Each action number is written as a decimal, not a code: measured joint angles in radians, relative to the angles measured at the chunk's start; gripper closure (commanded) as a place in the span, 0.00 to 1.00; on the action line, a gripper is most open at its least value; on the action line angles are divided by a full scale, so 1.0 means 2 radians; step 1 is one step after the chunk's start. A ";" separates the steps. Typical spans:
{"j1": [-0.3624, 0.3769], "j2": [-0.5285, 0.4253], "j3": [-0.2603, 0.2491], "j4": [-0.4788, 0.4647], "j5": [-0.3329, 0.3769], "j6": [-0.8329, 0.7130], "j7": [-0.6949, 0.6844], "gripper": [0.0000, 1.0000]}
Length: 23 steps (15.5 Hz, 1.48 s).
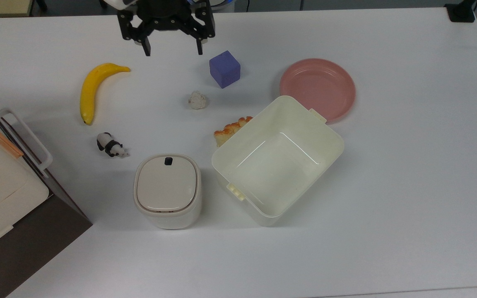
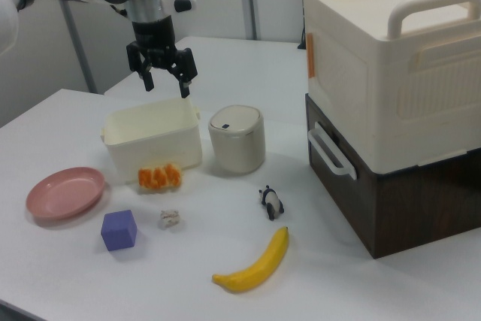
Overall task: Put the bread on a plate
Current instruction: 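Lower the gripper over the orange bread roll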
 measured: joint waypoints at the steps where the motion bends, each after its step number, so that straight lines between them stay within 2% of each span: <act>1: 0.004 0.000 0.000 -0.005 0.000 -0.001 -0.002 0.07; 6: 0.032 0.015 0.001 -0.052 -0.004 0.019 -0.004 0.08; 8: 0.036 0.037 0.001 -0.060 -0.022 0.050 0.000 0.08; 10: 0.045 0.078 0.001 -0.063 -0.060 0.086 0.020 0.08; 12: 0.050 0.101 0.001 -0.064 -0.076 0.104 0.033 0.08; 18: 0.059 0.106 0.001 -0.074 -0.077 0.110 0.053 0.07; 23: 0.060 0.106 0.004 -0.112 -0.077 0.176 0.077 0.06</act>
